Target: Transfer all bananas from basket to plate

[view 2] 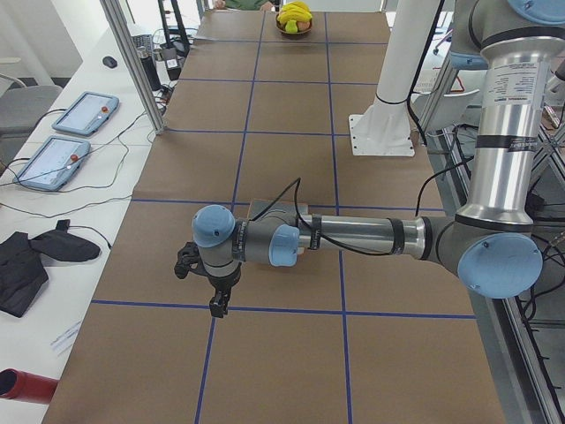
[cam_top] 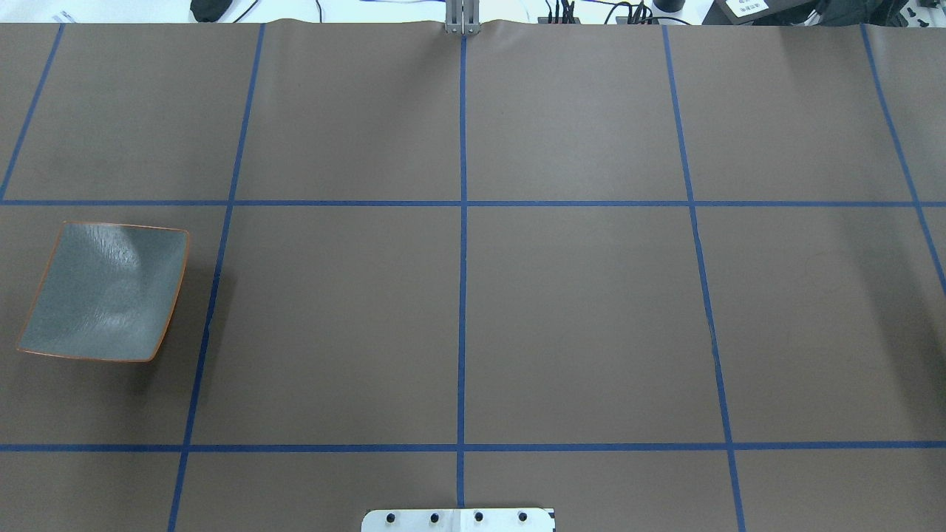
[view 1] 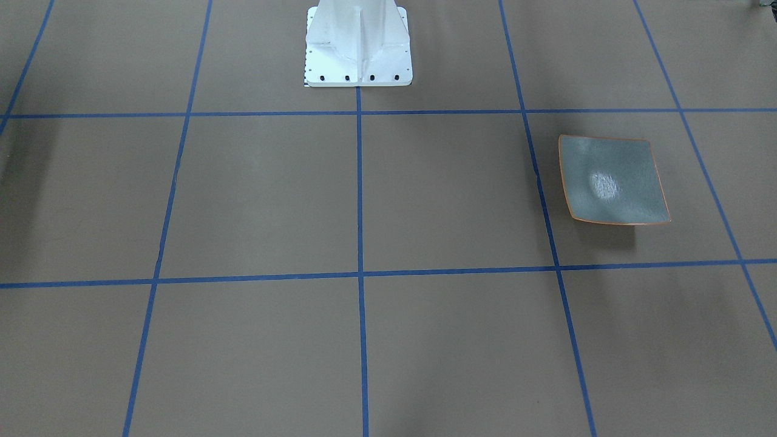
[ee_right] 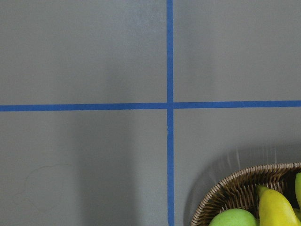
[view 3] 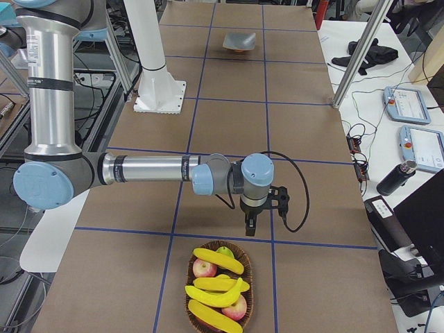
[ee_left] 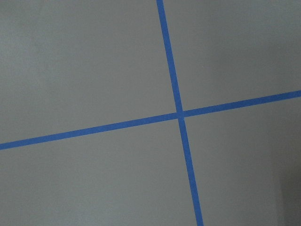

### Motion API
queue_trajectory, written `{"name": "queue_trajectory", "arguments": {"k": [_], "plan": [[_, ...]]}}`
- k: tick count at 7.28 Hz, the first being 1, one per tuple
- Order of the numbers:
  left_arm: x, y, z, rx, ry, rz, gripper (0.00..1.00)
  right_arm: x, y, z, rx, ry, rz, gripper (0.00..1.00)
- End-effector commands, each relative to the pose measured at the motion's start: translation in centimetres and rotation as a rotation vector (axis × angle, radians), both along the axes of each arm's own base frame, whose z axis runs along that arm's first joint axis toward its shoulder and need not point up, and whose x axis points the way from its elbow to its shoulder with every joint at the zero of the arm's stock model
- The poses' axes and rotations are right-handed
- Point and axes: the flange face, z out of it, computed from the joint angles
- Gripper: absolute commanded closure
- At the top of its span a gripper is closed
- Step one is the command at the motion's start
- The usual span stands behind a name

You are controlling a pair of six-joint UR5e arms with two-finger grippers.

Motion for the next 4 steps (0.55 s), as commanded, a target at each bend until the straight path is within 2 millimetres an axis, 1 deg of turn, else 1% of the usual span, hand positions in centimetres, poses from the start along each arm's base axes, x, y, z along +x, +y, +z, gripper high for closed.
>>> {"name": "queue_trajectory", "arguments": {"k": [1, 2, 3, 4], "plan": [[0.0, 0.1, 0.0, 0.001, 0.001, 0.0, 0.0, 0.1, 3.3, 4.2, -0.093, 0.002, 0.003, 0.0], [0.0, 0.1, -0.2, 0.007, 0.001, 0.0, 0.0, 0.4, 4.2, 6.0, -0.128, 0.031, 0.005, 0.0], [0.0, 0.1, -0.4, 0.011, 0.001, 0.0, 0.0, 0.8, 4.7, 6.9, -0.141, 0.088, 0.006, 0.0], [0.0, 0.1, -0.5, 0.014, 0.001, 0.0, 0.0, 0.9, 4.9, 7.1, -0.156, 0.093, 0.02, 0.0]]}}
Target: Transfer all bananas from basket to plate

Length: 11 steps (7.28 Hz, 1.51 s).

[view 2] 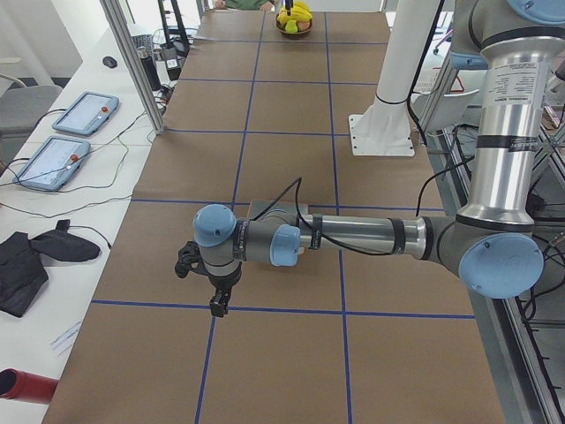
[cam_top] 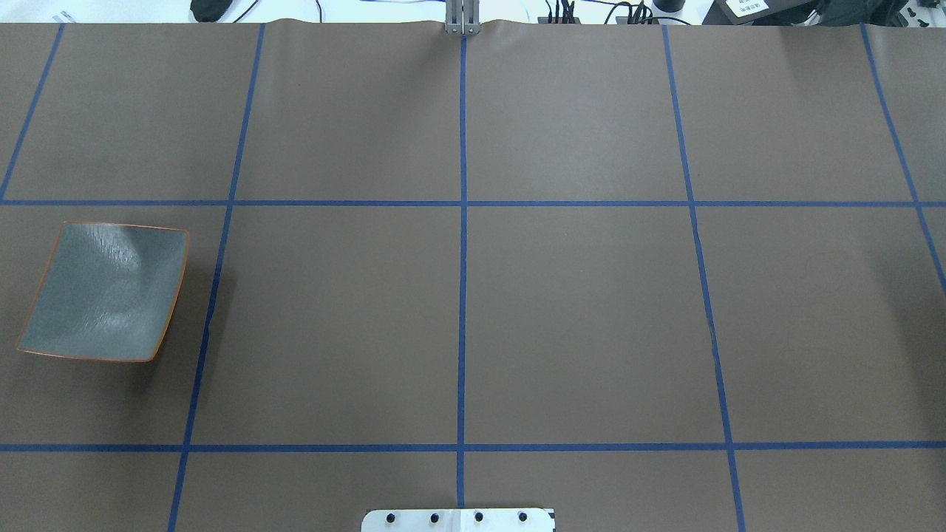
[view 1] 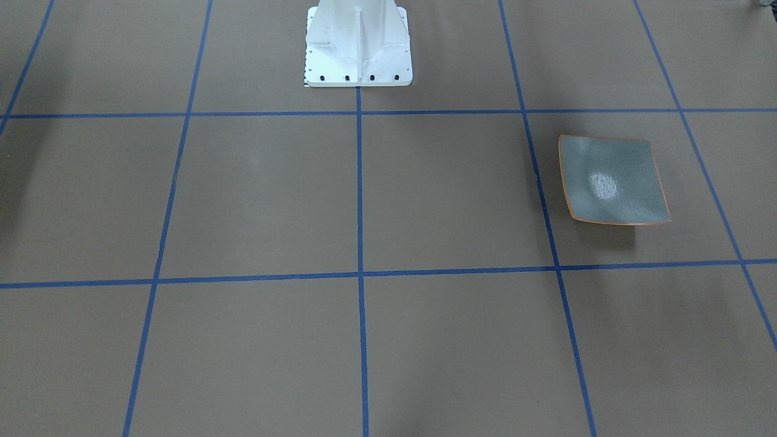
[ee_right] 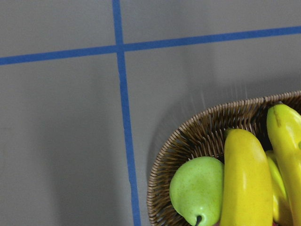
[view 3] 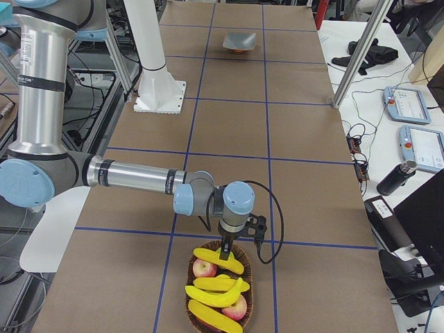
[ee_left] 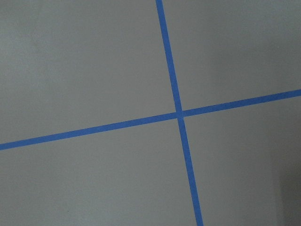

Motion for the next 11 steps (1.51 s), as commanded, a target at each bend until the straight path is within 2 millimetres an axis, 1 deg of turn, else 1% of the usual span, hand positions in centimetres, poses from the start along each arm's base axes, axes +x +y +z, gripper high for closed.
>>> {"name": "queue_trajectory", "arguments": {"k": [1, 2, 3, 4, 7, 8, 9, 11], "plan": [[0.0, -0.2, -0.4, 0.007, 0.0, 0.0, 0.0, 0.2, 0.6, 0.6, -0.021, 0.022, 0.009, 0.0], [0.0, -0.2, -0.4, 0.007, 0.0, 0.0, 0.0, 0.2, 1.2, 1.2, -0.032, 0.027, 0.008, 0.0], [0.0, -0.2, -0.5, 0.01, 0.0, 0.0, 0.0, 0.2, 1.4, 1.2, -0.032, 0.022, 0.007, 0.0], [0.0, -0.2, -0.7, 0.013, 0.0, 0.0, 0.0, 0.2, 2.7, 1.9, -0.04, 0.016, -0.002, 0.0], [0.0, -0.2, -0.8, 0.015, 0.002, 0.0, 0.0, 0.2, 2.8, 2.1, -0.048, 0.015, -0.001, 0.01], [0.0, -0.2, -0.6, 0.012, 0.002, 0.0, 0.0, 0.2, 3.2, 2.5, -0.055, 0.023, -0.004, 0.01], [0.0, -0.3, -0.8, 0.018, 0.002, 0.0, 0.0, 0.3, 3.9, 2.9, -0.067, 0.023, -0.004, 0.01], [0.0, -0.3, -0.9, 0.019, 0.002, 0.001, 0.0, 0.2, 4.1, 3.2, -0.08, 0.023, -0.005, 0.01]]}}
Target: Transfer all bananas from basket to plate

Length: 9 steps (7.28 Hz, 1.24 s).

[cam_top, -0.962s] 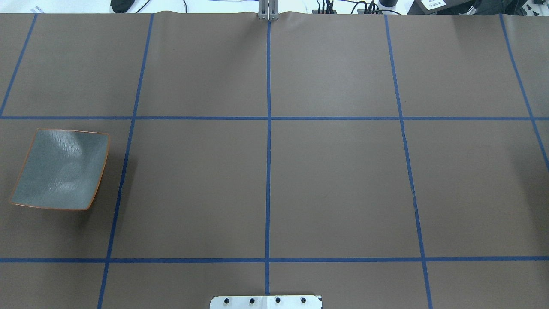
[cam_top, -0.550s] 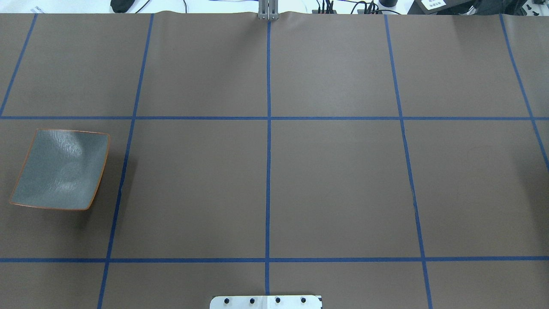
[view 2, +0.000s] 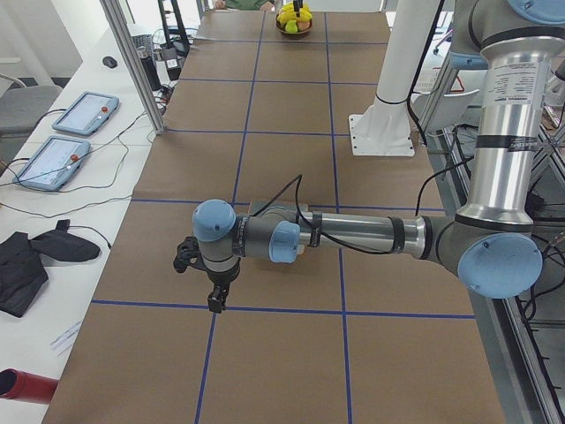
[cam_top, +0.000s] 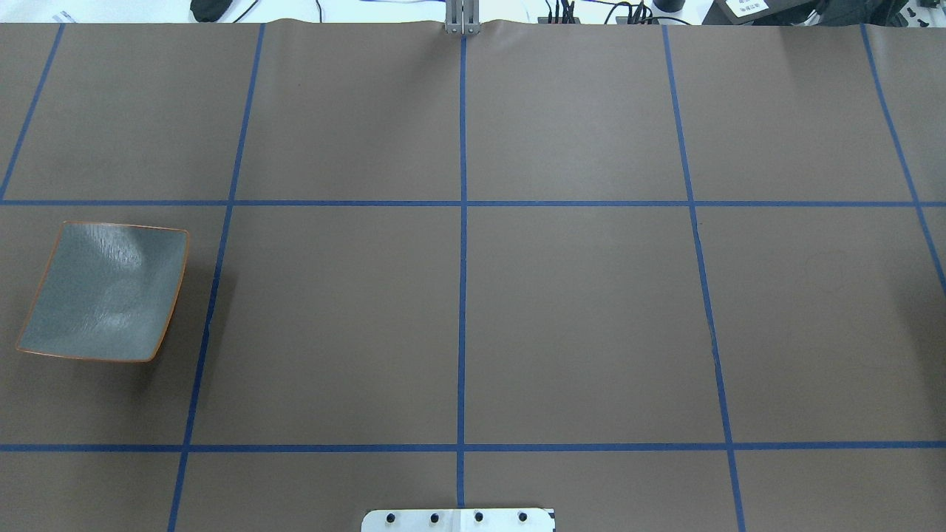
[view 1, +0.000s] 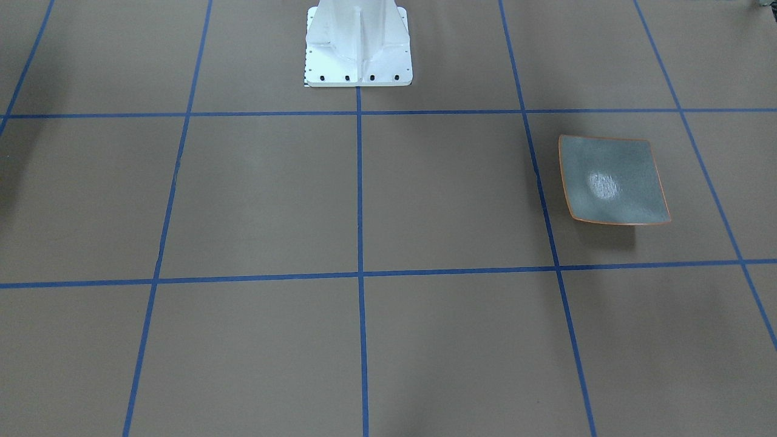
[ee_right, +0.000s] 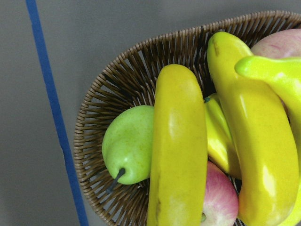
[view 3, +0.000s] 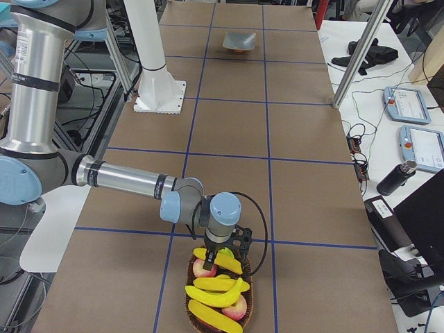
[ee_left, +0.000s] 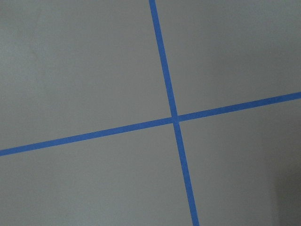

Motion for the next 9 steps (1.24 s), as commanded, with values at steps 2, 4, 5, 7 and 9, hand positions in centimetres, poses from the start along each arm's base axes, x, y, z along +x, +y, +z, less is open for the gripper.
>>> {"name": "queue_trajectory", "arguments": {"k": [2, 4, 5, 7, 9], "plan": [[0.0, -0.2, -0.2, 0.026, 0.001, 0.001, 0.0, -0.6, 0.3, 0.7, -0.022, -0.004, -0.015, 0.01], [0.0, -0.3, -0.5, 0.032, 0.001, 0.001, 0.0, -1.1, 0.7, 2.1, -0.047, 0.002, -0.032, 0.01], [0.0, -0.3, -0.5, 0.034, 0.001, 0.003, 0.0, -1.4, 0.8, 2.5, -0.053, 0.002, -0.038, 0.01], [0.0, -0.5, -0.6, 0.052, 0.001, 0.002, 0.0, -1.5, 0.8, 2.7, -0.059, 0.003, -0.041, 0.01], [0.0, -0.4, -0.5, 0.061, 0.001, 0.002, 0.0, -1.5, 0.9, 3.1, -0.067, 0.003, -0.041, 0.04]]}}
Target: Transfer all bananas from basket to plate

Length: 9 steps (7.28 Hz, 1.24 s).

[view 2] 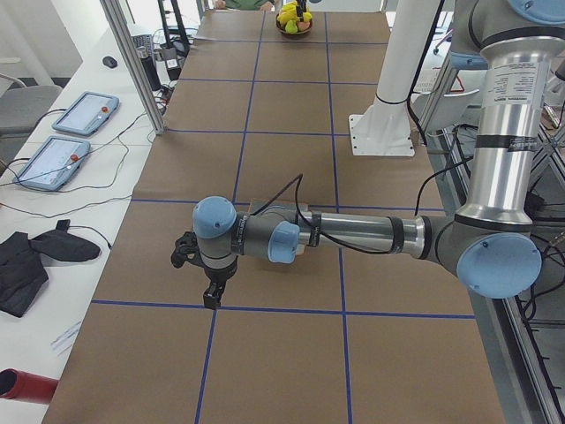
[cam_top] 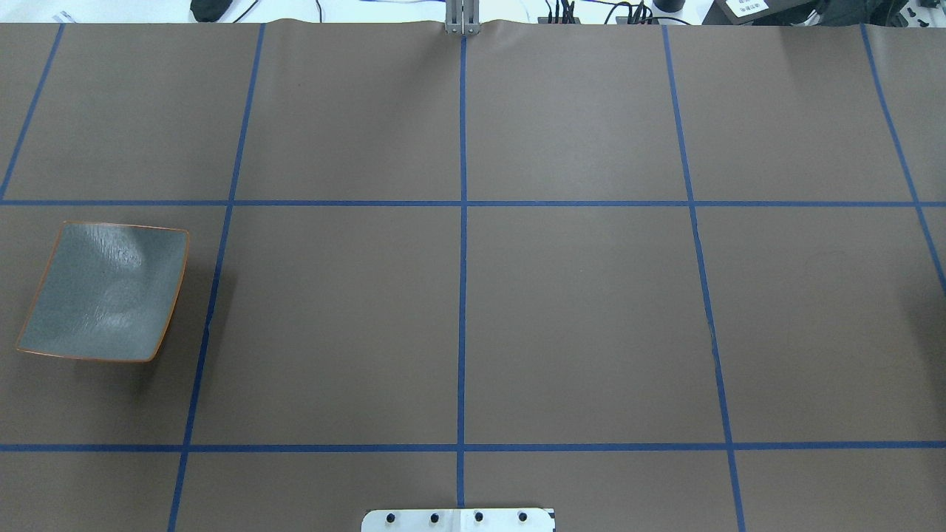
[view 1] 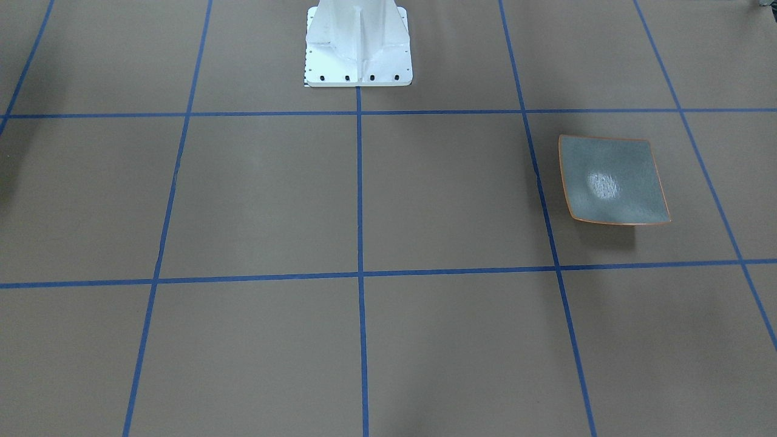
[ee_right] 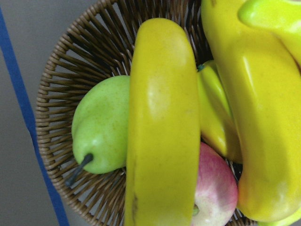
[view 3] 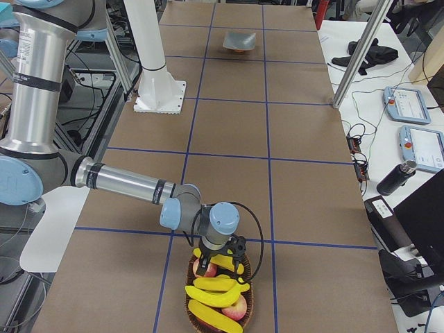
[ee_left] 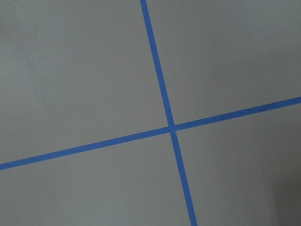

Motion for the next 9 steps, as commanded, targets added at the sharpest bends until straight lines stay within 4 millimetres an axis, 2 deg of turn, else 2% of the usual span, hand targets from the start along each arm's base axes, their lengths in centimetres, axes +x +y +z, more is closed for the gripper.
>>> {"name": "queue_trajectory", "arguments": {"k": [1, 2, 3, 5, 6, 8, 9], "plan": [[0.0, 0.1, 0.1, 0.005, 0.0, 0.0, 0.0, 0.0, 0.0, 0.2, -0.003, -0.002, 0.0, 0.3], [0.0, 0.1, 0.3, 0.002, 0.0, 0.002, 0.0, 0.0, 0.0, 0.2, -0.002, -0.001, -0.002, 0.45], [0.0, 0.3, 0.5, 0.001, 0.0, 0.002, 0.0, -0.1, -0.1, 0.1, 0.002, -0.004, 0.0, 0.67], [0.0, 0.3, 0.6, -0.001, 0.0, 0.002, 0.0, -0.1, -0.5, -0.5, 0.012, -0.005, 0.007, 1.0], [0.0, 0.3, 0.6, -0.003, 0.0, 0.002, 0.0, -0.1, -0.8, -1.4, 0.026, -0.006, 0.011, 1.0], [0.0, 0.3, 0.8, -0.01, 0.0, 0.001, 0.0, 0.2, -1.7, -5.2, 0.098, -0.01, 0.019, 1.0], [0.0, 0.3, 1.0, -0.014, -0.001, 0.001, 0.0, 1.7, -1.9, -6.8, 0.126, -0.006, 0.058, 1.0]]}}
